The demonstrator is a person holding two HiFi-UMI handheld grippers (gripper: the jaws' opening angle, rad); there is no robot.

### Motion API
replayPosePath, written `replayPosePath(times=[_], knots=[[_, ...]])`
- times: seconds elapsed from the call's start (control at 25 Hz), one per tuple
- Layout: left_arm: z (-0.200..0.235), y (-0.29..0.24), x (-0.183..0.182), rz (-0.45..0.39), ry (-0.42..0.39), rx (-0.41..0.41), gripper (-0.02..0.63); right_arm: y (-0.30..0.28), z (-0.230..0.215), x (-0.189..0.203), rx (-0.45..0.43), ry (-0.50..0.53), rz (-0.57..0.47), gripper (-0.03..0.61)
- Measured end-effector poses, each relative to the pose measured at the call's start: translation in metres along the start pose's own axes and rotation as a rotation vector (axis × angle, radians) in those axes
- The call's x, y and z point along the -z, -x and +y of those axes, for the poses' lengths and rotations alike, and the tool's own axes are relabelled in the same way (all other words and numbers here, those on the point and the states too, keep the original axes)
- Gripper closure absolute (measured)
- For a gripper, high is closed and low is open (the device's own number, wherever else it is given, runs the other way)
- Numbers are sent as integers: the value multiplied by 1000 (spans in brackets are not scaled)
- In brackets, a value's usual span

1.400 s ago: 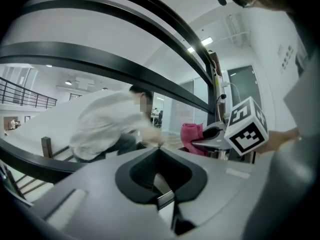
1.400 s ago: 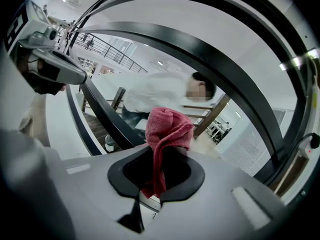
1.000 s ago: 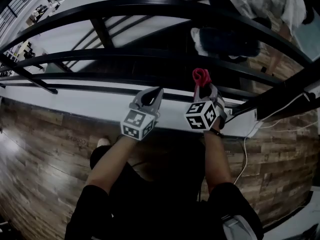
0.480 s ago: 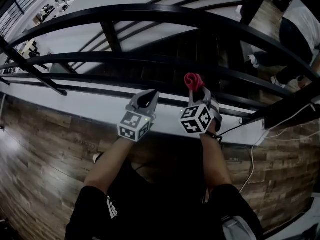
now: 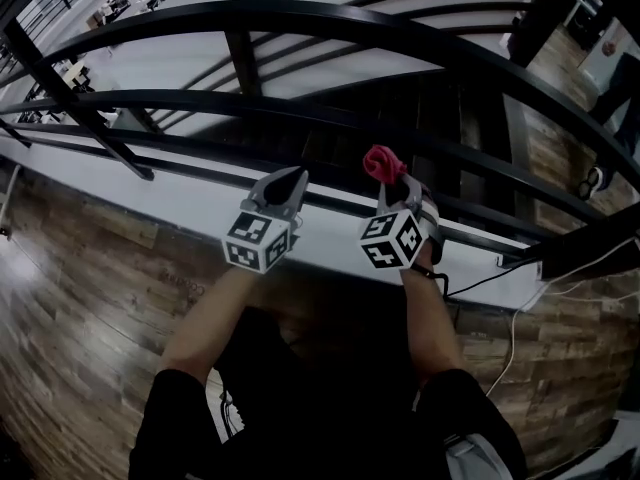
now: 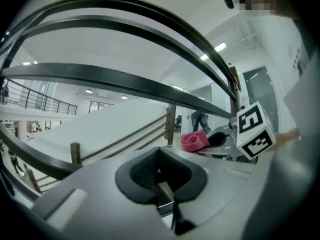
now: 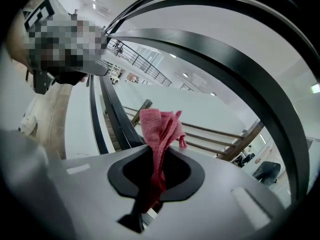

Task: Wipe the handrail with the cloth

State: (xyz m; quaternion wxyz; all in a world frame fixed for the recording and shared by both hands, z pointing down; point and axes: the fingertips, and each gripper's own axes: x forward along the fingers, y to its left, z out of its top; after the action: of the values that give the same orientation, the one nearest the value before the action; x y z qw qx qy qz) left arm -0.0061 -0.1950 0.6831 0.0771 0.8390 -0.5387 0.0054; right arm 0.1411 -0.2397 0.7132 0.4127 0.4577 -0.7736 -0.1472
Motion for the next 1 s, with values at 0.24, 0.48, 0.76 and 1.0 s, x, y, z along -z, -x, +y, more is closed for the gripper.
replayPosePath(times=[0.24, 0.48, 0.76, 1.0], knots=[[40, 17, 10, 4, 46, -40, 614, -10, 17, -25, 37, 31, -10, 540], [59, 26, 7, -19, 63, -21, 614, -9, 35, -47, 19, 7, -48, 540], [81, 31, 1, -23, -1, 37, 614, -14, 60, -78, -1, 23, -59, 540], [128, 52, -6, -75, -6, 24, 614, -22, 88, -125, 21, 65, -88, 540]])
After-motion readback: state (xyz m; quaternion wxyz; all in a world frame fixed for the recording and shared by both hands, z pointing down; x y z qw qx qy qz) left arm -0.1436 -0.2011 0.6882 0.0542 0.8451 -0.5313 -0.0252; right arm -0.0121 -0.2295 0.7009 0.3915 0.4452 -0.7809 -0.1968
